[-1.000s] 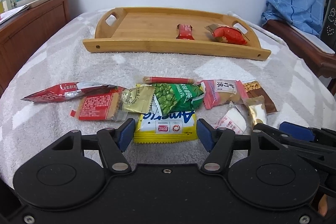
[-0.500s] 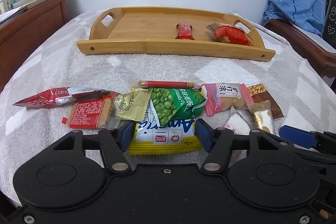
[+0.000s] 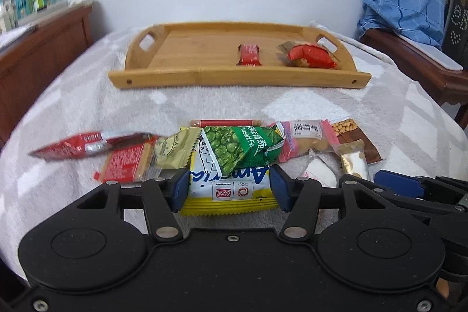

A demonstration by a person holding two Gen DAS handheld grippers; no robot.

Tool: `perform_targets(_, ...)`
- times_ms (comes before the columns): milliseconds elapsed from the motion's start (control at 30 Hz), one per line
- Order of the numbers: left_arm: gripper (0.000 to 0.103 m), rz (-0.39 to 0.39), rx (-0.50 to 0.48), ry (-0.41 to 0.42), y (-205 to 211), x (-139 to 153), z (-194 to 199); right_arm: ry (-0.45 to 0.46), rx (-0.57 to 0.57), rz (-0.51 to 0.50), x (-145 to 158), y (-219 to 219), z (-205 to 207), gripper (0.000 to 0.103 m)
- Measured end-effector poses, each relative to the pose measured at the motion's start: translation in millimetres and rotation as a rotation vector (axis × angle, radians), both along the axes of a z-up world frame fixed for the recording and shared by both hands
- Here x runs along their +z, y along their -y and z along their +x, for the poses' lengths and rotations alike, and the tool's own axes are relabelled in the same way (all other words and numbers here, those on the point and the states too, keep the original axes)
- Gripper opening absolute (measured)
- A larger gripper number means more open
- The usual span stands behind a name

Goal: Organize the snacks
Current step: 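Grasp the green pea snack with the left tool while the right tool grasps the white-gold wafer pack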

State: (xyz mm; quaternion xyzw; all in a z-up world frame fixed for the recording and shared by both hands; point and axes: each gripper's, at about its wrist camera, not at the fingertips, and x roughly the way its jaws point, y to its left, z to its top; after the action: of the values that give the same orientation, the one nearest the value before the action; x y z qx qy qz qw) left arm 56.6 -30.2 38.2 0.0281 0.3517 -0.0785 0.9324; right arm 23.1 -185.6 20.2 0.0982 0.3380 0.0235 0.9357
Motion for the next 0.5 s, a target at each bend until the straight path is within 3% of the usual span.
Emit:
perform_targets(167,0.055,0.013,-0.011,0.035,2.6,8.8,-1.8,0.000,-0.001,-0.001,-0.3,0.0,-0.2,0.053)
perform_targets(267,0.054,-0.003,-0.016,0.026,1.4,10.5,-0.1,0.001,-0.004,0.000,-0.5,0.1,-0.3,0.053)
perform_targets(500,0.055,0.039,-0.025,-0.006,3.7,1.3,2.1,0.000,-0.007,0.001,-0.6,0.7,-0.1,0.053)
